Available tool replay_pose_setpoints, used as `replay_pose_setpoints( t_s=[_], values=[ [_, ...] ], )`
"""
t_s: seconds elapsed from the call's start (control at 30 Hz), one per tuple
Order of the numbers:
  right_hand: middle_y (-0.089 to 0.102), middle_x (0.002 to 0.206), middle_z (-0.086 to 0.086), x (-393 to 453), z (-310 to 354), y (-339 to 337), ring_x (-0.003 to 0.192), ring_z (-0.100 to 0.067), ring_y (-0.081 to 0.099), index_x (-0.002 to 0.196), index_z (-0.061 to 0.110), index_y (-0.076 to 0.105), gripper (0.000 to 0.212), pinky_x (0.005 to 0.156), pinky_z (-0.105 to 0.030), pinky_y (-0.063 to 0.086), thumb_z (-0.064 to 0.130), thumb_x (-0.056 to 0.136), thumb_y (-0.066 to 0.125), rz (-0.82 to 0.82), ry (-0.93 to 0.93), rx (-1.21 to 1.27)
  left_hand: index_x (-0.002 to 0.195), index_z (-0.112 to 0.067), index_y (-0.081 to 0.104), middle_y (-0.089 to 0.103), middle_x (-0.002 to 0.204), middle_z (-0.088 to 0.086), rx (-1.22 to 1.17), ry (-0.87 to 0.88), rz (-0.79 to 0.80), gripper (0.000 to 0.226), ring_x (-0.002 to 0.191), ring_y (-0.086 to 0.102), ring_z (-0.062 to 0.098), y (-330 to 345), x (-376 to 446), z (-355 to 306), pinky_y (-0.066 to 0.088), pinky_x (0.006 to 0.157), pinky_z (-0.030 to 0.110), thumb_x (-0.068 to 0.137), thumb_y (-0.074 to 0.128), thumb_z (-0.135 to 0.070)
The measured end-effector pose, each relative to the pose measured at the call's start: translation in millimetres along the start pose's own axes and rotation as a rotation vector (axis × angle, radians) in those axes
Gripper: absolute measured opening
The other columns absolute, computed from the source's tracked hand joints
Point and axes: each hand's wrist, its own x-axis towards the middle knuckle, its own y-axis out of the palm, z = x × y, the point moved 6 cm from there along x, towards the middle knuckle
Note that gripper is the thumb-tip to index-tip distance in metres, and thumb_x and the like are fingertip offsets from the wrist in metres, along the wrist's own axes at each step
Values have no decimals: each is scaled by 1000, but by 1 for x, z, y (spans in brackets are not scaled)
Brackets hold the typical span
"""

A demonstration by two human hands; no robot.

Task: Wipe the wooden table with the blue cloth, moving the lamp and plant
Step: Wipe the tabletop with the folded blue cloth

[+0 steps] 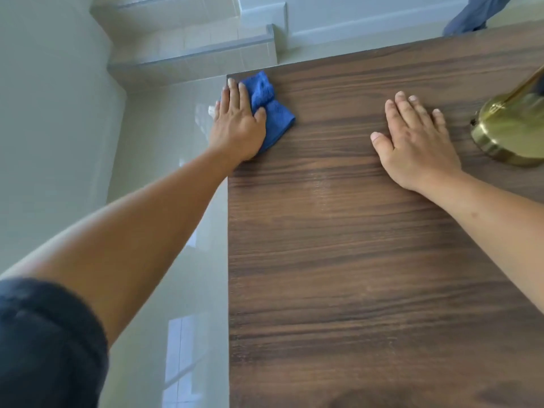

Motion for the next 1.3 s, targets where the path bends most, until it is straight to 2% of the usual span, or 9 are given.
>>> replay_pose_setpoints(
  t_s=[0.17,0.23,0.43,0.53,0.67,0.83,0.9,1.17,1.3],
  values=[
    [4,168,-3,1,0,2,154,-19,1,159,14,14,67,124,-48,0,49,103,24,0,-1,5,159,-8,3,-8,166,7,-14,156,-34,68,153,-11,17,21,-200,-2,-7,124,32,104,22,-42],
    [4,168,-3,2,0,2,154,-19,1,159,13,13,67,124,-48,1,49,103,24,-6,1,3,159,-11,1,-11,166,3,-5,191,7,69,152,-14,14,22,-227,1,-8,123,30,102,20,-45],
    [3,168,-3,1,1,1,154,-19,0,160,14,12,68,123,-47,-1,49,103,23,-3,-5,13,157,-1,8,-1,166,17,51,125,-22,71,153,-1,30,3,-31,10,0,124,39,103,27,-41],
    [4,168,-3,1,0,0,154,-18,1,160,14,13,68,123,-47,-1,50,103,24,-7,-3,16,158,-3,4,-3,166,15,77,31,17,69,154,-4,28,-3,36,2,-2,124,39,103,24,-39],
    [4,168,-3,-1,0,-1,154,-18,0,160,14,13,68,124,-47,-1,50,102,23,1,1,14,158,-3,5,-4,166,16,40,37,3,69,154,-5,28,-1,-2,-2,-2,124,40,104,25,-41],
    [2,168,-3,-2,2,-2,154,-18,-1,160,14,11,67,124,-47,-2,49,103,22,17,1,13,159,-7,4,-6,166,10,48,231,16,71,154,-9,20,26,-190,-32,-7,124,33,102,21,-47],
    [0,168,-4,-3,2,-2,154,-18,-2,160,14,10,67,124,-46,-2,49,104,21,25,2,12,159,-10,0,-10,166,6,77,269,38,70,153,-13,15,32,-218,-42,-10,123,30,102,18,-48],
    [1,168,-3,-2,2,-2,154,-18,-1,159,14,11,66,124,-46,-2,48,103,21,20,-2,24,158,-2,2,-6,166,16,104,40,25,71,153,-7,28,27,-15,-72,-3,124,42,103,22,-44],
    [4,168,-4,-3,4,-4,154,-19,1,159,13,14,65,124,-47,-1,45,103,24,17,1,37,157,0,4,-4,165,19,43,106,0,70,153,-5,30,37,-63,-96,-2,124,43,104,24,-41]
  ],
)
